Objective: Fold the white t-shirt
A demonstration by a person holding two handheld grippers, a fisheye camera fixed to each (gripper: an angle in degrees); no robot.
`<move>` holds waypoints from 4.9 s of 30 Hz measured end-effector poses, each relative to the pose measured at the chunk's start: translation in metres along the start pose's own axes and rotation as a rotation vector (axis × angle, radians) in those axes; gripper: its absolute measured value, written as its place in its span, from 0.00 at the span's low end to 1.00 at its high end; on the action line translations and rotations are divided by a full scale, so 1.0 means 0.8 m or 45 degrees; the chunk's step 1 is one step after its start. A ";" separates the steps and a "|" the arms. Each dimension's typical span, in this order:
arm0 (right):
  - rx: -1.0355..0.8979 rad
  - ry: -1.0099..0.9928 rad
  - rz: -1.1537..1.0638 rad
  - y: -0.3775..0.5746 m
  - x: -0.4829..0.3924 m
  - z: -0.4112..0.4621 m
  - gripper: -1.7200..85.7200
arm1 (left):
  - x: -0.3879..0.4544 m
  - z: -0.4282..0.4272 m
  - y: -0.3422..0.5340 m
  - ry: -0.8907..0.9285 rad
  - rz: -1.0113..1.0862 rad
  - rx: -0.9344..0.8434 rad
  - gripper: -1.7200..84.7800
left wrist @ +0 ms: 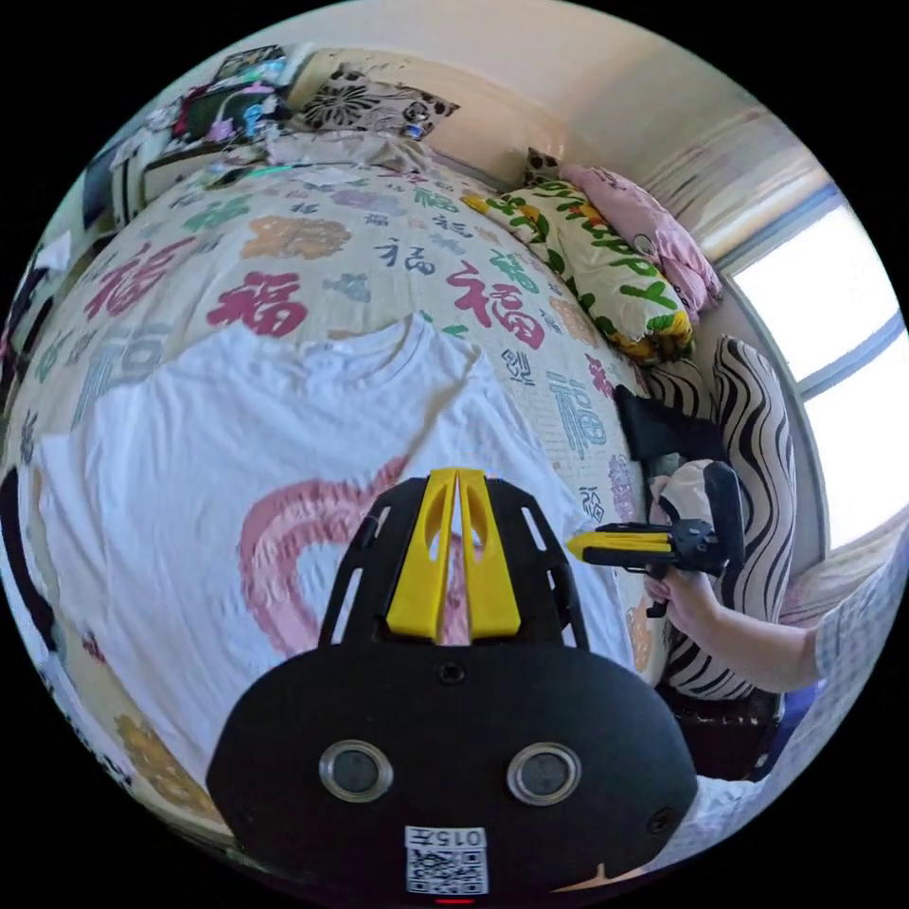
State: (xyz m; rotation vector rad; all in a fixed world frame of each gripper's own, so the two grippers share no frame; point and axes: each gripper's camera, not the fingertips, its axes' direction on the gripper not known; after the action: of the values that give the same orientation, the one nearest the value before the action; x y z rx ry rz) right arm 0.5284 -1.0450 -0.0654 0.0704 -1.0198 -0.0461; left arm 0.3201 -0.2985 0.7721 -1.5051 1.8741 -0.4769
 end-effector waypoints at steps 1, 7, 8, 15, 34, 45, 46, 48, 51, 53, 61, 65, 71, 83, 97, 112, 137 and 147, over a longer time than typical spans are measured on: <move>-0.056 0.009 -0.047 0.000 -0.015 0.014 0.01 | -0.022 -0.025 0.034 0.018 -0.108 -0.002 0.01; -0.223 0.023 -0.064 0.009 -0.072 0.041 0.01 | -0.136 -0.142 0.163 -0.169 -0.412 0.017 0.01; -0.230 0.002 -0.041 0.007 -0.085 0.043 0.01 | -0.150 -0.153 0.172 -0.187 -0.445 0.032 0.02; -0.170 -0.049 0.021 -0.088 -0.194 0.074 0.02 | -0.309 -0.226 0.199 -0.235 -0.620 0.140 0.06; -0.341 0.063 -0.253 -0.535 -0.519 0.298 0.13 | -0.498 -0.237 0.168 0.135 -0.720 0.085 0.02; -0.447 0.310 -0.338 -0.565 -0.546 0.342 0.02 | -0.480 -0.280 0.175 0.126 -0.614 0.178 0.01; -0.444 0.261 -0.338 -0.566 -0.543 0.335 0.02 | -0.475 -0.283 0.172 0.120 -0.594 0.177 0.01; -0.403 0.148 -0.324 -0.566 -0.535 0.316 0.02 | -0.465 -0.288 0.169 0.105 -0.560 0.175 0.01; -0.289 -0.030 -0.316 -0.552 -0.513 0.266 0.02 | -0.438 -0.299 0.162 0.071 -0.472 0.179 0.01; -0.167 -0.175 -0.286 -0.529 -0.480 0.210 0.02 | -0.416 -0.305 0.158 0.052 -0.405 0.184 0.01; 0.005 -0.203 -0.051 -0.417 -0.332 0.105 0.02 | -0.302 -0.248 0.136 0.174 -0.139 0.081 0.01; 0.006 -0.151 0.108 -0.376 -0.269 0.110 0.02 | -0.264 -0.191 0.129 0.134 -0.046 -0.027 0.01; -0.025 -0.094 0.232 -0.337 -0.225 0.109 0.05 | -0.227 -0.131 0.116 0.106 0.013 -0.169 0.02; -0.026 0.007 0.053 -0.313 -0.222 0.058 0.02 | -0.170 -0.133 0.065 0.045 0.176 -0.157 0.01; -0.006 0.282 -0.060 -0.324 -0.107 -0.052 0.11 | -0.174 -0.141 -0.115 -0.103 0.396 -0.066 0.14; -0.371 0.349 -0.072 -0.321 -0.048 -0.039 0.02 | -0.148 0.003 -0.252 -0.224 0.456 -0.647 0.03; 0.053 0.081 -0.234 -0.016 -0.052 -0.195 0.01 | -0.041 -0.134 -0.132 -0.129 0.795 -0.245 0.02; -0.345 0.139 -0.358 0.185 -0.130 -0.092 0.02 | -0.024 -0.117 0.125 -0.055 0.675 -0.599 0.02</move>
State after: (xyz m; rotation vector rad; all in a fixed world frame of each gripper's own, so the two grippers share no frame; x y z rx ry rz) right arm 0.5373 -0.8869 -0.1801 -0.0311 -0.8810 -0.4313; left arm 0.1856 -0.2657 0.7779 -1.1914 2.3440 0.2569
